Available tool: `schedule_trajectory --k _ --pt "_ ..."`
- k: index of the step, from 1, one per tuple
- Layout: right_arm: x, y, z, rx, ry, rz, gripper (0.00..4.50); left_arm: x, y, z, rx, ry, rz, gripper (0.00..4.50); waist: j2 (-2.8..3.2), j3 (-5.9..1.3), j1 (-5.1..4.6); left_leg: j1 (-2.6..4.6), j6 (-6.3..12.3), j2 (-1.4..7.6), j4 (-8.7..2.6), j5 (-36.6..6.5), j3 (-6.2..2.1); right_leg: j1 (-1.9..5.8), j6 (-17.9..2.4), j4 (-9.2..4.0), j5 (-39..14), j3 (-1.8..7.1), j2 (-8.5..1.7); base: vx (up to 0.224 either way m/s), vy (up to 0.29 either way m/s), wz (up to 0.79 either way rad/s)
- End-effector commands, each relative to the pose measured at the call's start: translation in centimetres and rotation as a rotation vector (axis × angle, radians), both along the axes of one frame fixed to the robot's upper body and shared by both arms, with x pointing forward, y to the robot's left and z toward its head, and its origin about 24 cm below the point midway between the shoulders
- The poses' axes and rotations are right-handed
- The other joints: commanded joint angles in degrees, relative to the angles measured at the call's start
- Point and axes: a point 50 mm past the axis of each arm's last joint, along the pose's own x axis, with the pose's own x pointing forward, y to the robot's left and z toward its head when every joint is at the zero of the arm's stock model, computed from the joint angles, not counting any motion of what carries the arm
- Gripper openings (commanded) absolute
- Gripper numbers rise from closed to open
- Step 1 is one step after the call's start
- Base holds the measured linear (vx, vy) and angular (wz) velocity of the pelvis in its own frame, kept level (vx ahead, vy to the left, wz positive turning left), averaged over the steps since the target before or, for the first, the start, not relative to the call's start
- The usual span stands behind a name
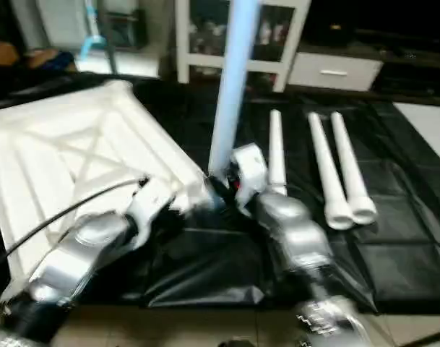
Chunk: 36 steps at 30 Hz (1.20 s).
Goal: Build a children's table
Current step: Rotate leg to tighten
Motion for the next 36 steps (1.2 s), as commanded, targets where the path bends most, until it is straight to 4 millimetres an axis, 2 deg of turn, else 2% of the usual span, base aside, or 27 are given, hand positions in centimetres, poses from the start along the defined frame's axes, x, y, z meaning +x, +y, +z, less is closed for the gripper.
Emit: schedule_trajectory --k 1,2,4,5,6,7,9,13,14,16,18,19,21,22,23,24,25,26,28,29,30,32,34,36 --pt "-0.4 -0.1 -2.8 -0.043 0.125 -0.086 1.93 0.3 -2.3 2.3 -0.09 -0.074 -0.031 0.0 0.2 -3.26 0.07 -0.34 -1.28 0.44 -4.53 -17.53 -0.82 2.4 -3.12 -5.85 -30.76 1.42 -2.96 0.0 0.0 0.0" --pt "-0.2 0.7 -2.7 -0.044 0.119 -0.115 1.93 0.5 -2.7 2.5 -0.094 -0.08 -0.008 0.0 0.27 -3.5 0.07 -0.43 -0.84 0.63 -4.59 -16.34 -0.77 2.52 -3.91 -5.56 -27.24 1.63 -3.0 0.0 0.0 0.0" --pt "0.2 1.5 -2.6 -0.058 0.105 -0.144 1.93 0.8 -2.8 2.7 -0.103 -0.086 0.024 0.0 -0.11 -3.58 0.05 -0.61 -0.23 0.64 -4.62 -14.43 -0.5 2.48 -5.56 -5.03 -22.41 1.9 -2.85 0.0 0.0 0.0" --pt "0.3 1.8 -2.6 -0.061 0.098 -0.142 1.93 1.0 -2.8 2.8 -0.105 -0.088 0.035 0.0 0.11 -3.68 0.07 -0.76 0.01 0.67 -4.67 -13.62 -0.52 2.77 -6.35 -4.63 -20.55 1.92 -2.87 0.0 0.0 0.0" --pt "0.3 1.8 -2.6 -0.061 0.098 -0.142 1.93 1.0 -2.8 2.8 -0.105 -0.088 0.035 0.0 0.17 -3.72 0.08 -0.73 0.1 0.74 -4.63 -13.29 -0.46 2.74 -6.72 -4.53 -19.42 2.0 -2.9 0.0 0.0 0.0" --pt "0.4 2.1 -2.5 -0.064 0.089 -0.143 1.93 1.1 -2.8 2.9 -0.108 -0.085 0.047 0.0 -0.11 -3.79 0.16 -0.6 0.46 0.75 -4.52 -12.32 -0.25 2.68 -7.43 -4.36 -17.18 2.08 -2.79 0.0 0.0 0.0" --pt "0.5 2.8 -2.3 -0.076 0.062 -0.107 1.93 1.1 -2.3 2.9 -0.103 -0.081 0.066 0.0 -0.06 -3.91 0.27 -0.58 1.32 0.73 -4.37 -10.03 0.03 2.86 -9.18 -3.83 -12.82 2.27 -2.83 0.0 0.0 0.0" --pt "0.4 2.9 -1.5 -0.072 -0.018 -0.035 1.93 0.9 -1.8 2.7 -0.095 -0.085 0.057 0.0 -0.02 -4.01 0.57 -0.7 2.79 0.74 -4.29 -6.91 0.2 3.28 -10.38 -3.41 -9.3 2.34 -2.87 0.0 0.0 0.0" --pt "0.4 2.9 -1.3 -0.062 -0.032 -0.022 2.28 0.9 -1.7 2.6 -0.096 -0.085 0.051 0.0 -0.03 -3.96 0.66 -0.68 3.1 0.77 -4.3 -6.64 0.22 3.29 -10.55 -3.38 -9.02 2.33 -2.85 0.0 0.0 0.0" --pt "0.4 2.4 -0.4 -0.064 -0.085 0.007 2.63 0.6 -1.2 2.4 -0.076 -0.102 0.008 0.0 0.07 -3.89 0.84 -0.57 3.21 0.85 -4.33 -6.85 0.22 3.24 -10.62 -3.42 -9.37 2.31 -2.82 0.0 0.0 0.0" --pt "0.3 1.6 0.4 -0.074 -0.137 0.032 2.65 0.3 -0.5 2.1 -0.051 -0.125 -0.039 0.0 0.03 -3.78 1.0 -0.55 3.38 0.89 -4.4 -7.32 0.31 3.16 -10.2 -3.56 -10.04 2.39 -2.71 0.0 0.0 0.0" --pt "0.1 1.1 0.9 -0.071 -0.15 0.055 2.84 0.0 -0.1 1.9 -0.037 -0.13 -0.07 0.0 0.16 -3.75 1.45 -0.47 3.31 0.86 -4.46 -7.7 0.18 3.26 -9.63 -3.64 -10.98 2.36 -2.74 0.0 0.0 0.0" --pt "-0.2 0.3 1.3 -0.07 -0.167 0.08 3.05 -0.4 0.5 1.7 -0.018 -0.138 -0.116 0.0 0.13 -3.59 1.51 -0.34 2.75 1.05 -4.62 -9.01 0.24 2.99 -9.2 -3.82 -13.18 2.44 -2.76 0.0 0.0 0.0" --pt "-0.5 -0.5 1.6 -0.077 -0.177 0.114 3.05 -0.9 0.9 1.5 -0.006 -0.146 -0.178 0.0 0.22 -3.52 1.6 -0.2 2.25 1.01 -4.7 -10.02 0.25 2.89 -8.96 -4.04 -14.89 2.45 -2.74 0.0 0.0 0.0" --pt "-0.9 -1.6 2.0 -0.099 -0.188 0.147 3.12 -1.6 1.4 1.3 0.006 -0.149 -0.249 0.0 0.34 -3.53 1.92 0.17 2.12 1.17 -4.69 -10.33 0.21 2.77 -8.61 -3.98 -14.42 2.6 -2.76 0.0 0.0 0.0" --pt "-1.4 -2.7 2.2 -0.113 -0.193 0.195 3.19 -2.2 1.9 1.1 0.022 -0.147 -0.312 0.0 0.3 -3.46 1.96 0.19 2.24 1.31 -4.78 -10.33 0.21 2.71 -8.76 -3.91 -13.68 2.68 -2.68 0.0 0.0 0.0" --pt "-1.4 -2.8 2.3 -0.115 -0.192 0.205 3.39 -2.3 1.9 1.1 0.023 -0.145 -0.318 0.0 0.37 -3.34 2.28 0.28 2.33 1.33 -4.84 -11.03 0.3 2.73 -8.84 -3.86 -13.85 2.65 -2.56 0.0 0.0 0.0" --pt "-2.0 -3.7 2.5 -0.129 -0.192 0.271 3.48 -2.9 2.3 0.9 0.027 -0.132 -0.361 0.0 0.45 -3.18 2.53 0.39 2.33 1.31 -4.91 -12.09 0.48 2.37 -9.09 -4.09 -15.06 2.78 -2.6 0.0 0.0 0.0" --pt "-2.4 -4.3 2.7 -0.139 -0.19 0.32 3.57 -3.2 2.5 0.9 0.023 -0.123 -0.382 0.0 0.53 -3.3 3.02 0.49 1.89 1.42 -4.93 -11.71 0.49 2.48 -9.38 -3.93 -14.43 2.84 -2.6 0.0 0.0 0.0" --pt "-3.1 -5.5 3.0 -0.159 -0.17 0.402 3.73 -3.7 2.5 0.9 0.003 -0.111 -0.419 0.0 0.57 -3.26 3.01 0.54 1.73 1.45 -4.98 -11.82 0.58 2.41 -9.91 -3.85 -13.82 2.9 -2.5 0.0 0.0 0.0" --pt "-3.1 -5.5 3.0 -0.159 -0.17 0.402 3.73 -3.7 2.5 0.9 0.003 -0.111 -0.419 0.0 0.54 -3.27 3.07 0.49 1.73 1.46 -4.97 -11.9 0.52 2.54 -10.05 -3.78 -13.81 2.9 -2.53 0.0 0.0 0.0" --pt "-3.5 -7.0 3.1 -0.19 -0.127 0.459 3.86 -4.3 2.4 1.1 -0.02 -0.107 -0.472 0.0 0.4 -3.19 3.26 0.41 2.0 1.43 -4.91 -11.84 0.69 2.58 -10.28 -3.89 -14.21 3.06 -2.62 0.0 0.0 0.0" --pt "-3.7 -7.3 3.1 -0.186 -0.109 0.474 3.99 -4.4 2.3 1.1 -0.026 -0.104 -0.482 0.0 0.29 -3.28 3.35 0.16 2.23 1.42 -4.89 -11.02 0.61 2.82 -10.34 -3.78 -14.23 3.08 -2.76 0.0 0.0 0.0" --pt "-3.9 -7.7 2.9 -0.19 -0.087 0.506 3.99 -4.5 2.3 1.2 -0.033 -0.109 -0.493 0.0 0.13 -3.22 3.29 -0.03 2.21 1.33 -4.86 -11.15 0.57 2.85 -9.73 -4.02 -16.23 3.04 -2.84 0.0 0.0 0.0"
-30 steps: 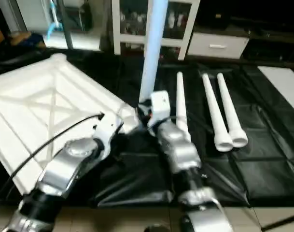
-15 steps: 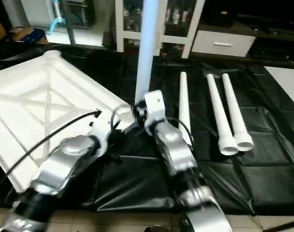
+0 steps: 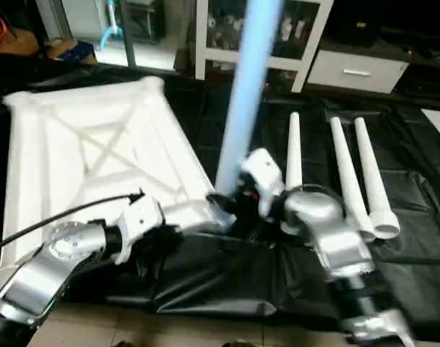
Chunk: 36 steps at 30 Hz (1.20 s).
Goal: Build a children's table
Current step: Rotate leg to tighten
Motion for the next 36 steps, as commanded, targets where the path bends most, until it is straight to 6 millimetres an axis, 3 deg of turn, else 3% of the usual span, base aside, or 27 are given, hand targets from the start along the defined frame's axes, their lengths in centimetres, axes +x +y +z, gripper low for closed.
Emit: schedule_trajectory --k 1,10,22,27,28,29,30,31,32,33,34,36 --pt "0.0 -1.6 0.3 -0.028 0.017 -0.018 3.71 -0.5 -1.0 0.9 -0.074 -0.033 -0.079 0.0 0.0 -3.24 -0.04 0.03 2.17 1.25 -4.32 -11.34 -0.07 2.87 -9.56 -3.95 -17.23 2.49 -2.8 0.0 0.0 0.0" --pt "-0.7 -1.1 -0.7 0.013 0.108 0.063 3.08 -0.5 -0.9 1.0 -0.077 -0.038 -0.081 0.0 -0.28 -3.24 -0.04 -0.04 2.17 1.32 -4.33 -10.91 -0.19 2.84 -9.38 -3.96 -17.8 2.43 -2.81 0.0 0.0 0.0" --pt "-1.0 -0.6 -1.2 0.041 0.144 0.05 2.05 -0.6 -1.0 0.9 -0.076 -0.023 -0.083 0.0 -0.14 -3.25 -0.03 -0.03 2.05 1.31 -4.32 -10.62 -0.19 2.83 -9.38 -3.97 -17.97 2.4 -2.81 0.0 0.0 0.0" --pt "-0.8 -0.4 -1.5 0.037 0.143 0.018 1.95 -0.5 -1.0 0.8 -0.068 -0.023 -0.076 0.0 -0.13 -3.08 -0.29 -0.04 1.55 1.27 -4.47 -12.15 -0.28 2.74 -8.62 -4.28 -20.62 2.35 -2.84 0.0 0.0 0.0" --pt "-0.4 -0.1 -1.8 0.031 0.143 -0.032 1.95 -0.3 -1.1 0.6 -0.053 -0.023 -0.047 0.0 -0.15 -3.14 -0.31 0.02 1.51 1.29 -4.42 -12.32 -0.29 2.7 -8.44 -4.29 -20.85 2.37 -2.84 0.0 0.0 0.0" --pt "1.1 0.9 -3.2 0.004 0.16 -0.221 1.95 0.8 -1.7 0.3 -0.038 -0.01 0.077 0.0 0.09 -3.26 -0.66 -0.05 0.98 1.26 -4.36 -12.03 -0.19 2.44 -8.68 -4.09 -20.63 2.45 -2.75 0.0 0.0 0.0" --pt "1.1 0.9 -3.2 0.004 0.16 -0.221 1.95 0.8 -1.7 0.3 -0.038 -0.01 0.077 0.0 -0.12 -2.86 -1.22 -0.44 -0.35 0.96 -4.69 -13.09 -0.45 2.66 -7.82 -4.53 -24.42 2.09 -2.71 0.0 0.0 0.0" --pt "1.5 1.2 -3.7 -0.004 0.169 -0.281 1.95 1.2 -1.9 0.3 -0.035 -0.007 0.116 0.0 -0.06 -2.97 -1.44 -0.54 -1.2 0.87 -4.68 -13.6 -0.69 2.84 -7.13 -4.46 -26.44 1.97 -2.9 0.0 0.0 0.0" --pt "1.7 1.4 -3.8 -0.006 0.17 -0.305 1.93 1.4 -2.0 0.3 -0.035 -0.005 0.132 0.0 -0.02 -3.37 -1.43 -0.17 -1.38 0.92 -4.44 -14.7 -0.92 2.87 -5.48 -4.93 -28.08 1.88 -3.13 0.0 0.0 0.0" --pt "2.5 2.0 -4.4 -0.016 0.175 -0.408 1.93 2.1 -2.6 0.2 -0.033 0.004 0.203 0.0 -0.05 -3.21 -1.75 0.1 -1.17 0.96 -4.38 -15.43 -0.69 2.22 -5.84 -5.08 -28.08 2.06 -3.08 0.0 0.0 0.0" --pt "2.5 2.0 -4.4 -0.016 0.175 -0.408 1.93 2.1 -2.6 0.2 -0.033 0.004 0.203 0.0 -0.12 -3.08 -1.97 0.14 -1.12 0.75 -4.36 -15.91 -0.73 2.11 -5.76 -5.34 -28.8 1.92 -2.9 0.0 0.0 0.0" --pt "2.7 2.2 -4.6 -0.019 0.175 -0.433 1.91 2.3 -2.7 0.2 -0.032 0.008 0.221 0.0 -0.1 -3.4 -2.1 -0.27 -1.09 0.77 -4.45 -15.88 -1.06 2.78 -5.02 -5.29 -29.11 1.68 -3.05 0.0 0.0 0.0"
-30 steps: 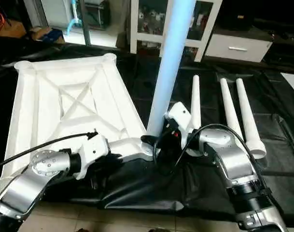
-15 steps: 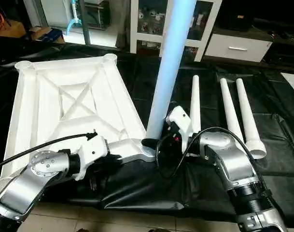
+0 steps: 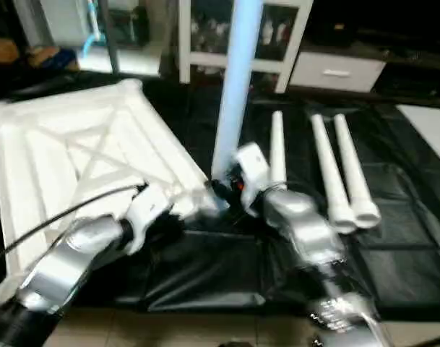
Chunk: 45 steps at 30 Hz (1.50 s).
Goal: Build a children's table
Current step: Rotate leg to tighten
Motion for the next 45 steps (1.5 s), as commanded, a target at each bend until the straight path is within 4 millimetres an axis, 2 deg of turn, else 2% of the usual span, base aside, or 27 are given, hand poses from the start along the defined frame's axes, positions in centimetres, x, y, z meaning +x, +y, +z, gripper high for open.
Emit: schedule_trajectory --k 1,2,3,5,6,7,8,10,12,13,14,15,17,19,20,22,24,26,31,32,34,35,36,40,45 --pt "0.7 0.1 -3.0 -0.077 0.107 -0.201 1.9 1.0 -2.0 0.9 -0.068 -0.012 0.072 0.0 0.31 -3.16 0.3 -0.3 -0.64 0.88 -4.48 -15.56 -0.49 2.34 -5.42 -5.23 -26.94 2.08 -2.97 0.0 0.0 0.0" --pt "0.7 0.1 -3.0 -0.077 0.107 -0.201 1.9 1.0 -2.0 0.9 -0.068 -0.012 0.072 0.0 0.23 -2.91 -0.31 -0.17 -0.81 0.75 -4.47 -16.32 -0.28 1.8 -6.21 -5.27 -27.09 2.11 -2.79 0.0 0.0 0.0" --pt "1.3 1.4 -3.3 -0.073 0.117 -0.266 1.9 1.9 -2.9 1.2 -0.1 -0.005 0.15 0.0 0.33 -3.31 -0.35 -0.18 -1.44 0.62 -4.24 -16.55 -0.45 2.14 -6.34 -5.14 -27.45 1.93 -3.0 0.0 0.0 0.0" --pt "1.3 1.4 -3.3 -0.073 0.117 -0.266 1.9 1.9 -2.9 1.2 -0.1 -0.005 0.15 0.0 0.29 -3.43 -0.35 -0.48 -1.41 0.75 -4.42 -15.13 -0.57 2.51 -6.57 -4.86 -23.84 1.91 -2.87 0.0 0.0 0.0" --pt "1.5 2.0 -3.4 -0.07 0.119 -0.294 1.9 2.2 -3.2 1.3 -0.11 -0.003 0.179 0.0 0.22 -3.41 -0.34 -0.45 -1.05 0.76 -4.38 -15.05 -0.45 2.45 -6.62 -4.87 -22.87 1.97 -2.83 0.0 0.0 0.0" --pt "1.7 2.7 -3.5 -0.067 0.123 -0.327 1.9 2.5 -3.5 1.5 -0.121 0.0 0.213 0.0 0.09 -3.36 -0.5 -0.31 -0.53 0.72 -4.26 -15.49 -0.13 2.06 -7.13 -4.8 -22.05 2.14 -2.83 0.0 0.0 0.0" --pt "1.9 3.8 -3.5 -0.067 0.119 -0.371 1.9 2.9 -3.8 1.7 -0.136 0.0 0.258 0.0 -0.16 -3.44 -0.47 -0.37 -0.47 0.56 -4.26 -15.36 -0.22 2.26 -7.0 -4.85 -22.94 2.0 -2.85 0.0 0.0 0.0" --pt "2.1 4.6 -3.4 -0.049 0.113 -0.398 1.9 3.2 -3.6 1.8 -0.14 -0.013 0.294 0.0 0.01 -3.62 -0.43 -0.61 -0.47 0.58 -4.28 -13.7 -0.31 2.5 -7.23 -4.51 -21.24 2.07 -3.03 0.0 0.0 0.0" --pt "2.2 5.2 -3.3 -0.033 0.104 -0.387 1.9 3.3 -3.5 1.9 -0.14 -0.011 0.31 0.0 0.04 -3.73 -0.44 -0.59 0.42 0.68 -4.19 -11.88 -0.08 2.55 -8.3 -3.99 -16.03 2.12 -2.8 0.0 0.0 0.0" --pt "2.3 5.5 -2.9 -0.017 0.075 -0.359 1.9 3.2 -3.2 1.9 -0.136 -0.018 0.315 0.0 -0.32 -3.62 -0.45 -0.64 0.79 0.7 -4.21 -11.78 0.02 2.53 -8.46 -4.05 -15.52 2.12 -2.76 0.0 0.0 0.0" --pt "2.4 5.7 -2.6 -0.009 0.052 -0.347 1.9 3.3 -3.1 1.9 -0.132 -0.019 0.323 0.0 -0.11 -3.72 -0.38 -0.64 1.21 0.75 -4.19 -10.83 0.03 2.67 -9.02 -3.72 -14.0 2.16 -2.85 0.0 0.0 0.0" --pt "2.5 6.0 -2.1 0.031 0.023 -0.306 2.46 3.2 -2.9 1.9 -0.133 -0.022 0.315 0.0 -0.05 -3.74 -0.33 -0.66 1.67 0.75 -4.12 -10.21 0.11 2.75 -9.42 -3.7 -12.86 2.18 -2.88 0.0 0.0 0.0" --pt "2.5 6.1 -1.0 0.077 -0.035 -0.247 2.62 3.0 -2.5 1.9 -0.131 -0.04 0.282 0.0 -0.01 -3.75 -0.28 -0.72 2.31 0.71 -4.1 -9.38 0.18 2.88 -9.89 -3.54 -11.73 2.2 -2.82 0.0 0.0 0.0" --pt "2.5 5.6 -0.2 0.085 -0.077 -0.221 2.81 2.8 -2.0 1.7 -0.12 -0.046 0.256 0.0 -0.07 -3.71 -0.15 -0.79 3.01 0.86 -4.18 -8.95 0.16 3.06 -9.65 -3.52 -11.2 2.23 -2.8 0.0 0.0 0.0" --pt "2.5 5.1 0.4 0.087 -0.11 -0.192 2.93 2.5 -1.6 1.6 -0.108 -0.052 0.228 0.0 0.13 -3.8 -0.02 -0.9 3.16 0.78 -4.09 -7.95 0.07 3.13 -9.86 -3.4 -10.52 2.17 -2.81 0.0 0.0 0.0" --pt "2.2 4.7 0.9 0.095 -0.132 -0.134 3.05 2.2 -1.2 1.4 -0.095 -0.06 0.184 0.0 0.06 -3.71 0.01 -0.85 3.35 0.93 -4.12 -7.93 0.13 3.08 -9.92 -3.4 -10.62 2.23 -2.82 0.0 0.0 0.0" --pt "1.7 3.8 1.2 0.091 -0.143 -0.05 3.12 1.7 -0.7 1.2 -0.077 -0.068 0.122 0.0 0.35 -3.55 0.38 -0.72 3.61 0.95 -4.15 -7.84 0.18 2.89 -10.36 -3.47 -10.76 2.28 -2.65 0.0 0.0 0.0" --pt "0.9 2.1 1.3 0.057 -0.159 0.043 3.38 0.7 -0.3 1.2 -0.066 -0.076 -0.007 0.0 0.4 -3.52 0.67 -0.63 3.55 1.13 -4.15 -7.71 0.19 2.87 -10.49 -3.42 -10.59 2.32 -2.69 0.0 0.0 0.0" --pt "-0.1 -0.5 1.6 0.003 -0.163 0.133 3.64 -1.0 0.2 1.3 -0.084 -0.047 -0.175 0.0 0.52 -3.5 1.9 -0.16 3.84 1.33 -4.05 -6.75 0.58 2.48 -12.28 -2.97 -8.37 2.61 -2.62 0.0 0.0 0.0" --pt "-0.7 -1.9 1.8 -0.035 -0.151 0.182 3.78 -1.7 0.4 1.4 -0.097 -0.025 -0.222 0.0 0.63 -3.33 2.16 -0.03 3.72 1.34 -4.14 -7.43 0.63 2.37 -12.43 -3.04 -8.85 2.61 -2.53 0.0 0.0 0.0" --pt "-0.9 -2.4 1.9 -0.051 -0.143 0.203 3.9 -2.0 0.5 1.4 -0.103 -0.019 -0.237 0.0 0.52 -3.37 2.36 -0.07 3.68 1.42 -4.14 -7.45 0.64 2.53 -12.42 -2.92 -8.52 2.65 -2.47 0.0 0.0 0.0" --pt "-1.6 -3.4 1.8 -0.066 -0.111 0.262 3.96 -2.5 0.5 1.5 -0.122 -0.005 -0.271 0.0 0.53 -3.25 2.43 -0.25 3.5 1.31 -4.25 -8.16 0.65 2.61 -12.15 -3.11 -9.81 2.68 -2.51 0.0 0.0 0.0" --pt "-2.1 -4.0 1.9 -0.067 -0.089 0.316 3.96 -2.9 0.5 1.6 -0.132 0.004 -0.297 0.0 0.47 -3.28 2.66 -0.14 3.51 1.39 -4.16 -8.63 0.68 2.57 -12.02 -3.14 -10.11 2.74 -2.59 0.0 0.0 0.0" --pt "-2.9 -4.9 1.6 -0.079 -0.043 0.391 3.96 -3.4 0.6 1.6 -0.142 0.019 -0.345 0.0 0.27 -3.14 2.76 -0.45 3.47 1.34 -4.23 -9.58 0.64 2.53 -11.32 -3.48 -12.79 2.74 -2.67 0.0 0.0 0.0" --pt "-3.3 -5.4 1.2 -0.081 0.0 0.43 3.46 -3.5 0.8 1.7 -0.139 0.021 -0.356 0.0 0.1 -3.06 2.68 -0.54 3.05 1.25 -4.18 -10.26 0.52 2.4 -9.72 -3.91 -16.81 2.71 -2.69 0.0 0.0 0.0"
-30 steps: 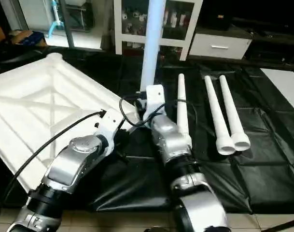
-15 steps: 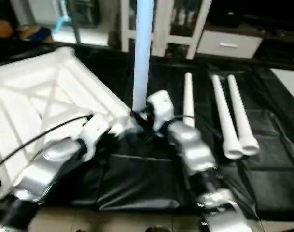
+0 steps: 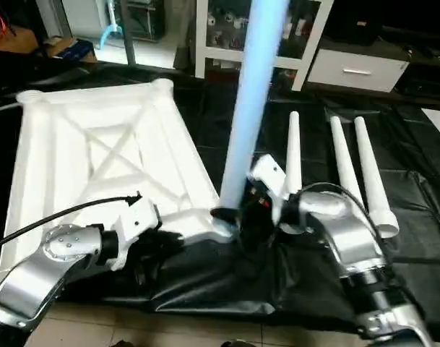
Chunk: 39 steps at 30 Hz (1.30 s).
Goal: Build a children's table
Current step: Rotate leg to tighten
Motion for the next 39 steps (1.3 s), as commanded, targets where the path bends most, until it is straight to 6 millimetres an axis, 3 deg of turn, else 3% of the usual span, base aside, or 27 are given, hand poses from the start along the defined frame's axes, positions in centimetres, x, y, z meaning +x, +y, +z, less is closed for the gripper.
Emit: schedule_trajectory --k 1,10,18,21,27,29,33,34,35,39 --pt "-0.2 -1.0 -0.3 -0.015 0.041 -0.02 3.37 -0.6 -1.1 1.2 -0.08 -0.032 -0.093 0.0 -0.04 -3.15 -0.09 0.29 3.03 1.17 -4.09 -10.25 0.09 3.4 -9.31 -4.13 -17.1 2.45 -2.64 0.0 0.0 0.0" --pt "-0.7 -0.6 -0.4 0.021 0.079 0.021 2.75 -0.7 -1.0 1.2 -0.081 -0.023 -0.099 0.0 -0.03 -3.31 0.0 0.14 3.42 1.18 -3.98 -8.01 0.04 3.57 -10.4 -3.66 -13.6 2.38 -2.54 0.0 0.0 0.0" --pt "-1.0 -0.6 -0.8 0.016 0.092 0.015 2.12 -0.8 -1.1 1.1 -0.078 -0.016 -0.105 0.0 0.05 -3.28 0.06 0.21 2.78 1.21 -4.03 -8.88 0.0 3.52 -9.81 -3.81 -15.17 2.36 -2.57 0.0 0.0 0.0" --pt "-0.1 -0.1 -1.2 0.017 0.067 -0.093 2.08 -0.6 -1.1 0.9 -0.062 -0.018 -0.088 0.0 -0.02 -3.31 -0.02 0.11 2.73 1.14 -4.01 -8.42 0.01 3.51 -9.78 -3.73 -14.84 2.36 -2.57 0.0 0.0 0.0" --pt "1.3 0.9 -2.6 -0.013 0.056 -0.299 1.99 0.5 -1.6 0.2 -0.003 -0.046 0.017 0.0 -0.04 -3.1 -1.11 -0.14 0.73 0.87 -4.28 -11.98 -0.3 3.42 -7.33 -4.53 -22.13 2.19 -2.6 0.0 0.0 0.0" --pt "2.3 2.0 -3.5 0.004 0.093 -0.463 1.98 1.3 -2.3 -0.2 0.035 -0.056 0.096 0.0 -0.09 -3.18 -1.65 0.03 -0.33 0.75 -4.28 -13.73 -0.47 3.12 -5.8 -4.99 -25.97 2.08 -2.62 0.0 0.0 0.0" --pt "3.0 3.0 -4.2 0.007 0.123 -0.578 1.96 2.0 -3.0 -0.3 0.056 -0.061 0.165 0.0 -0.12 -3.29 -2.17 0.13 -1.06 0.66 -4.25 -15.29 -0.75 3.07 -4.53 -5.19 -27.92 1.8 -2.68 0.0 0.0 0.0" --pt "3.6 4.3 -4.9 -0.001 0.138 -0.692 1.96 3.0 -3.9 -0.3 0.066 -0.061 0.269 0.0 -0.09 -3.39 -2.49 0.1 -1.05 0.68 -4.17 -15.95 -0.75 2.88 -4.63 -5.15 -27.75 1.83 -2.68 0.0 0.0 0.0" --pt "4.1 5.3 -5.5 -0.036 0.135 -0.799 1.96 4.0 -4.6 -0.3 0.079 -0.071 0.367 0.0 0.04 -3.14 -3.01 0.6 -2.05 0.42 -3.98 -17.87 -0.76 2.25 -4.16 -5.62 -30.85 1.55 -2.57 0.0 0.0 0.0" --pt "4.5 7.4 -6.0 -0.055 0.134 -0.903 1.95 4.8 -5.6 -0.2 0.085 -0.083 0.438 0.0 0.03 -3.57 -3.25 0.28 -2.14 0.34 -4.22 -19.01 -1.25 2.88 -2.73 -5.7 -29.28 1.07 -2.53 0.0 0.0 0.0"
